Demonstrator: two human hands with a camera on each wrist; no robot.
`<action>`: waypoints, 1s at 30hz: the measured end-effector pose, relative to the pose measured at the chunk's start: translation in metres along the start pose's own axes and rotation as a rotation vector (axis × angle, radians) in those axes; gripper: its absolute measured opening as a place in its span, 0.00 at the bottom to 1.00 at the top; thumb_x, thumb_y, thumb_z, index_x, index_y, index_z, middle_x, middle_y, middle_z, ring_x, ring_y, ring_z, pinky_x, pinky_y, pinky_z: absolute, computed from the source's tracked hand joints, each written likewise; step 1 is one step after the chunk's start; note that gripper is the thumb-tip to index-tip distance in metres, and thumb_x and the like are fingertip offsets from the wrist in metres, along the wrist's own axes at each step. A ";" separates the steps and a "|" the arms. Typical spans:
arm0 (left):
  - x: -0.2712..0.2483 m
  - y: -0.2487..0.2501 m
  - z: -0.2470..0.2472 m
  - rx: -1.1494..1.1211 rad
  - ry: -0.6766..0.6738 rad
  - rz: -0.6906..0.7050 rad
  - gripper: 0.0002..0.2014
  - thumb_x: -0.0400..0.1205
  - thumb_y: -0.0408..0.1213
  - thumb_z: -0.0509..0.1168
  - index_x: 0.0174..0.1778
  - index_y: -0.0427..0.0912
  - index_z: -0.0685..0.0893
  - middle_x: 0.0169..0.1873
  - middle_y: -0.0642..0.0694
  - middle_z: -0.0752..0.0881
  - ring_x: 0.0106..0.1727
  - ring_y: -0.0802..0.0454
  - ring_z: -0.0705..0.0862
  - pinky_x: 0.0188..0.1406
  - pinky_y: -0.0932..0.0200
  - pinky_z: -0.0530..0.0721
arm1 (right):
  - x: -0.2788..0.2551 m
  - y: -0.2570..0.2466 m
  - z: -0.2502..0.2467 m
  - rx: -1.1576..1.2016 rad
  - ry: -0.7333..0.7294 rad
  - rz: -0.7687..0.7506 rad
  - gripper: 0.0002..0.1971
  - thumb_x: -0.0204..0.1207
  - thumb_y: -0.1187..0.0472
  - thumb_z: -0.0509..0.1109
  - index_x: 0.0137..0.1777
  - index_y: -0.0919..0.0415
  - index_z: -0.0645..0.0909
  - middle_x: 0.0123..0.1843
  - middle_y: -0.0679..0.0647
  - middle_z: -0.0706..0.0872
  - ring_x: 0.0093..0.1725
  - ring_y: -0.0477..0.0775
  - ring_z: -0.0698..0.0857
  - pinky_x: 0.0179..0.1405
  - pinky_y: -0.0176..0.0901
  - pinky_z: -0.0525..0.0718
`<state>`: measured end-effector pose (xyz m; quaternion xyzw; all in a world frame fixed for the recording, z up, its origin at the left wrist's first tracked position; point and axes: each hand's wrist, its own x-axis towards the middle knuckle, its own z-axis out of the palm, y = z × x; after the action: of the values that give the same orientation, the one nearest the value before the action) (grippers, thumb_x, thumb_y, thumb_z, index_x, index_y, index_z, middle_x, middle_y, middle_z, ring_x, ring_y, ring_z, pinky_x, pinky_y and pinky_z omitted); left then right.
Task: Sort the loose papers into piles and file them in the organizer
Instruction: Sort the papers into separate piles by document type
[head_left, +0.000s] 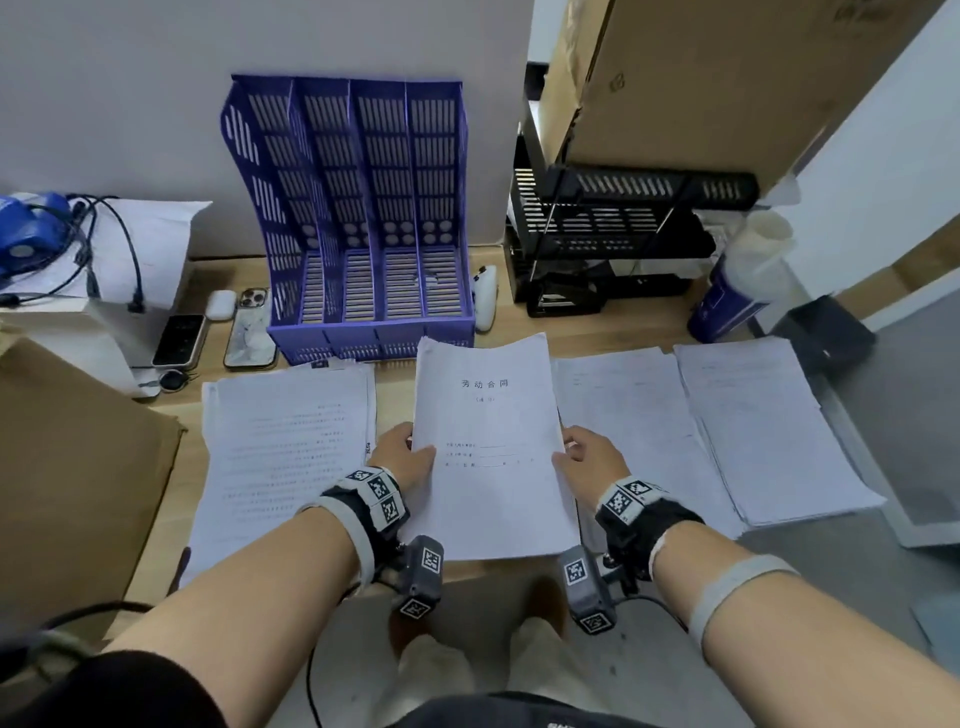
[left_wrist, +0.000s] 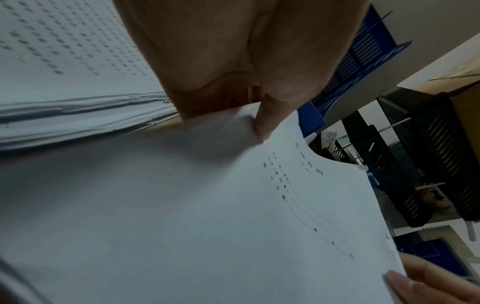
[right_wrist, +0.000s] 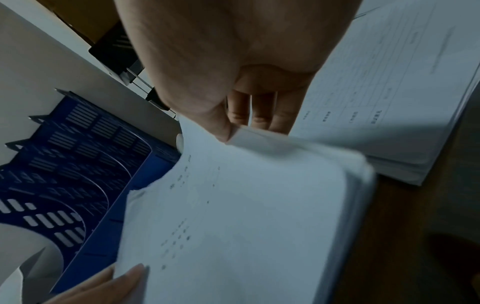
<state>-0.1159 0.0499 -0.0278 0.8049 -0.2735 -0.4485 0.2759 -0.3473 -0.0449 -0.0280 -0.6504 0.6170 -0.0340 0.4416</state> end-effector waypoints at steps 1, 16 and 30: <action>0.001 -0.001 0.002 -0.030 -0.003 -0.019 0.20 0.84 0.34 0.64 0.72 0.39 0.77 0.55 0.40 0.87 0.49 0.45 0.83 0.51 0.55 0.81 | 0.002 0.001 0.000 0.010 0.019 0.003 0.13 0.81 0.61 0.64 0.65 0.55 0.80 0.53 0.60 0.88 0.49 0.60 0.86 0.38 0.38 0.78; 0.016 -0.022 0.021 -0.106 -0.108 -0.170 0.19 0.81 0.27 0.63 0.68 0.40 0.79 0.62 0.36 0.86 0.49 0.41 0.87 0.46 0.50 0.89 | 0.019 0.017 0.009 -0.090 -0.135 0.177 0.23 0.77 0.67 0.64 0.73 0.58 0.72 0.68 0.56 0.83 0.59 0.57 0.83 0.55 0.42 0.80; 0.008 -0.036 -0.002 -0.025 -0.036 -0.146 0.09 0.84 0.34 0.63 0.55 0.52 0.79 0.47 0.40 0.87 0.42 0.43 0.85 0.44 0.52 0.87 | 0.021 -0.011 0.015 -0.507 -0.039 0.213 0.29 0.77 0.58 0.65 0.75 0.63 0.60 0.71 0.64 0.68 0.68 0.67 0.76 0.60 0.54 0.81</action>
<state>-0.1035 0.0695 -0.0561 0.8110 -0.2134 -0.4852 0.2477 -0.3247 -0.0564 -0.0407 -0.6721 0.6623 0.1807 0.2774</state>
